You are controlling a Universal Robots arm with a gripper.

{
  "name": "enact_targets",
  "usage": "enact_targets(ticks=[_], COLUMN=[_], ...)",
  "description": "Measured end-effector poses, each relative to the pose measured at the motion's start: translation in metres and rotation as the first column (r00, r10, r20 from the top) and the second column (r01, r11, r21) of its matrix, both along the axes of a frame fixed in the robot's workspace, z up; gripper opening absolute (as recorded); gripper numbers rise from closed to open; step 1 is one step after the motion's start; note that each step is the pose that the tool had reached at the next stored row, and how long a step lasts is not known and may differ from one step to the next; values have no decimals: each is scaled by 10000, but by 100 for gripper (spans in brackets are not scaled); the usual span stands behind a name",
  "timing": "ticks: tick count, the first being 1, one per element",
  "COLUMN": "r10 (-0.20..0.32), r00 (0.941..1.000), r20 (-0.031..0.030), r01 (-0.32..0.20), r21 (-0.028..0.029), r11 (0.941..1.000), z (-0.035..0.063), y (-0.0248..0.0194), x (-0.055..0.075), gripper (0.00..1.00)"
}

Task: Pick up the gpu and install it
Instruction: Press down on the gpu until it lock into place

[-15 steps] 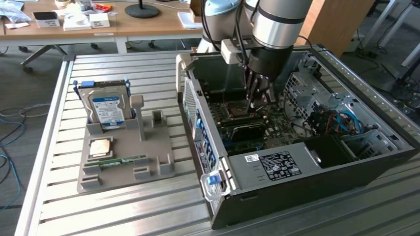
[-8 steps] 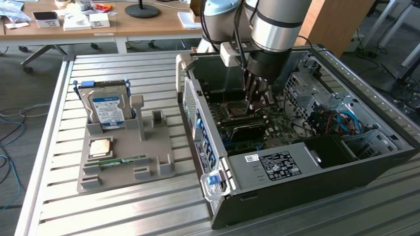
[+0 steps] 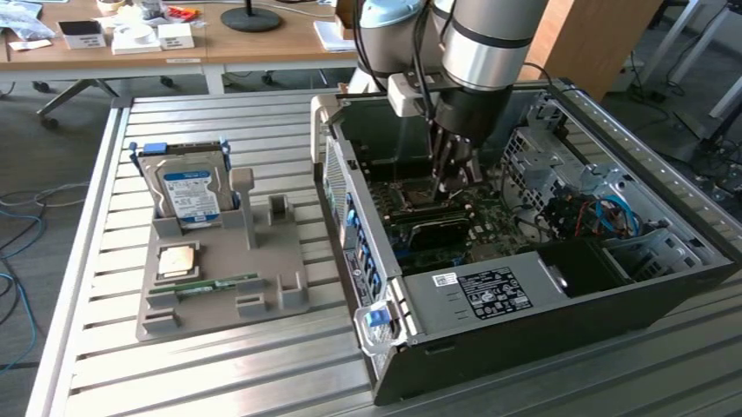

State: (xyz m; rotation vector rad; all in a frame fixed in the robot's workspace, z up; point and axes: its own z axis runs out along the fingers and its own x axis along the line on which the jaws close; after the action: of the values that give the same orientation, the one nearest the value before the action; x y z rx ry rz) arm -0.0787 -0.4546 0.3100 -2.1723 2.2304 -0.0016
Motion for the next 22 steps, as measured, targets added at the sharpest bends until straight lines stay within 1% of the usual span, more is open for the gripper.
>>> enact_targets(ticks=[12,15,19,22], r10=[-14,-15,-14,-15], r00=[10000,10000,10000,10000], r20=[0,-1,0,-1], r01=[14,15,14,15], r21=[3,3,4,4], r11=[10000,10000,10000,10000], z=[-206,-224,-241,-281], y=[0,1,18,23], x=[0,0,0,0], gripper=[11,11,11,11])
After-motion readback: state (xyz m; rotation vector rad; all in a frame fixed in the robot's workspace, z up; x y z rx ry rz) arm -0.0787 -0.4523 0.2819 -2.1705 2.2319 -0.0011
